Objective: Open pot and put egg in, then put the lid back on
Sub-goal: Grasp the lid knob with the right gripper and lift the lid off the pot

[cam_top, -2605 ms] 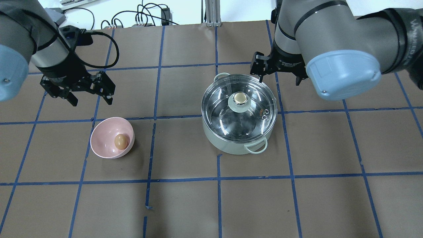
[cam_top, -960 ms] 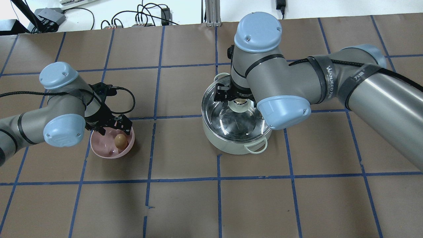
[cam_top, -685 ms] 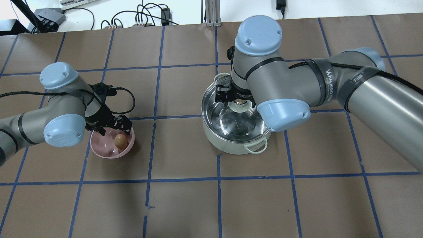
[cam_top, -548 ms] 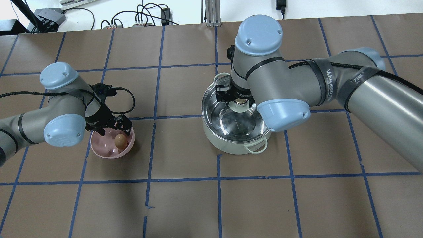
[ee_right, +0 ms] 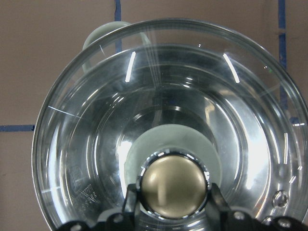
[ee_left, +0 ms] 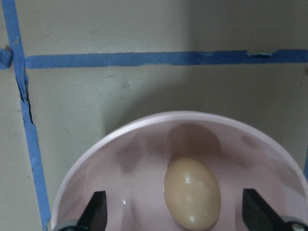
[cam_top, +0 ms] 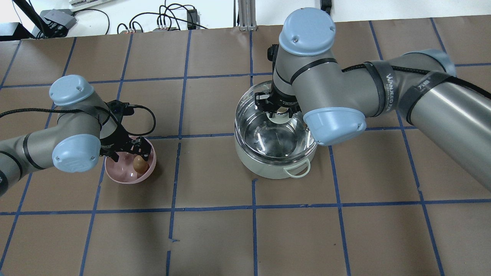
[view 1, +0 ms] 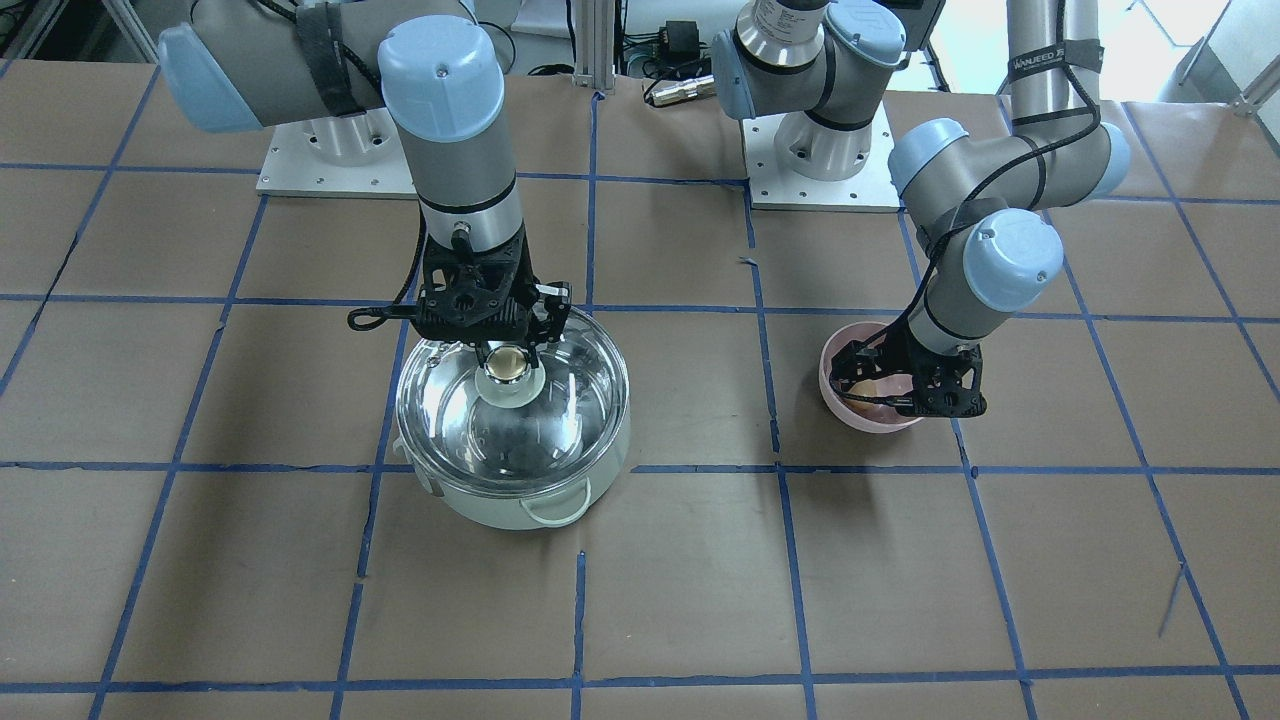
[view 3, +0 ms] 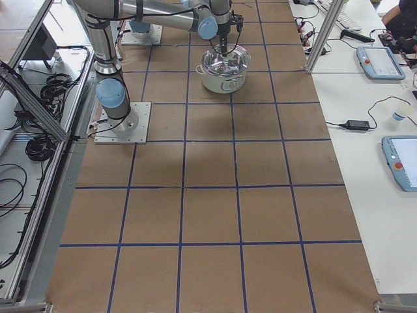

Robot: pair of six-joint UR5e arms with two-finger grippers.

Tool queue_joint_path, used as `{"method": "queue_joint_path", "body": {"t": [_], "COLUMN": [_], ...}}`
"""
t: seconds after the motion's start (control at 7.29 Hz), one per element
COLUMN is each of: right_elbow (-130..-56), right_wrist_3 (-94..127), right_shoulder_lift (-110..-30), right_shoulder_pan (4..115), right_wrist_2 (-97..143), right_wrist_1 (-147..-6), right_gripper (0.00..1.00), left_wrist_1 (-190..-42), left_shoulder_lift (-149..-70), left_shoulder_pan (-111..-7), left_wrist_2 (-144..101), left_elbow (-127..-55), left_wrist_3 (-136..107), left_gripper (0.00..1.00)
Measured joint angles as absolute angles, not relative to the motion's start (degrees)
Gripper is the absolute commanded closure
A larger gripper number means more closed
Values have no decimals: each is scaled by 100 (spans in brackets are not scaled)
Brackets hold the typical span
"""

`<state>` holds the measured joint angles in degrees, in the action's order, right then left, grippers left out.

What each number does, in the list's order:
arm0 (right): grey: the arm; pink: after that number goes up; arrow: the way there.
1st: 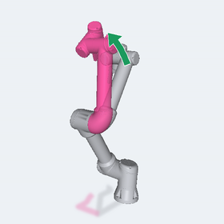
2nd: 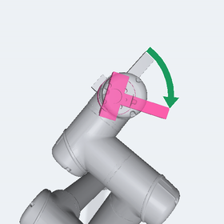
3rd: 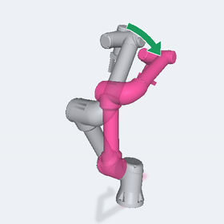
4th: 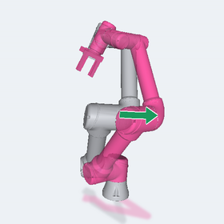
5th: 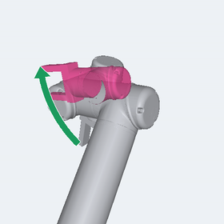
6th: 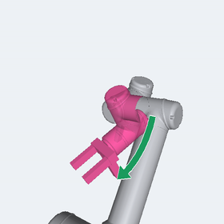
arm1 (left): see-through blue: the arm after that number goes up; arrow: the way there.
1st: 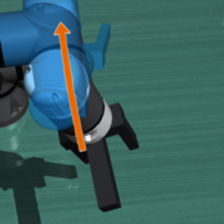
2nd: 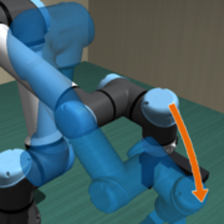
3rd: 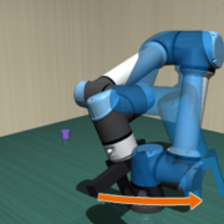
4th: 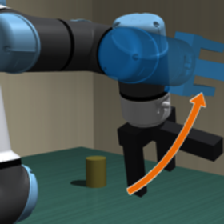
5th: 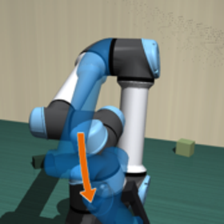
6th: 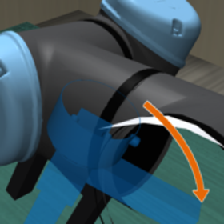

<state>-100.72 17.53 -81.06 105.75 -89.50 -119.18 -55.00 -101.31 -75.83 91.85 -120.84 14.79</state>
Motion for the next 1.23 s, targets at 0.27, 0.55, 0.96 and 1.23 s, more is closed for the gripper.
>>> {"method": "queue_joint_path", "body": {"t": [0.27,0.55,0.96,1.23], "right_elbow": [-9759,-9607,-9593,-9633], "right_wrist_3": [1698,1606,651,-299], "right_shoulder_lift": [-8146,-8192,-8451,-8533], "right_shoulder_pan": [10297,10077,9263,8599], "right_wrist_2": [-9073,-9101,-9077,-9049], "right_wrist_1": [-11628,-11501,-11170,-10950], "right_gripper": [74,74,74,74], "left_wrist_1": [-5500,-5502,-5506,-5492], "left_shoulder_lift": [-10133,-10166,-10225,-10281], "left_shoulder_pan": [-7566,-7557,-7550,-7550], "left_wrist_2": [9184,9179,9173,9145], "left_elbow": [-12137,-12145,-12159,-12186], "left_wrist_3": [1816,1938,1662,1605], "left_gripper": [0,0,1,3]}}
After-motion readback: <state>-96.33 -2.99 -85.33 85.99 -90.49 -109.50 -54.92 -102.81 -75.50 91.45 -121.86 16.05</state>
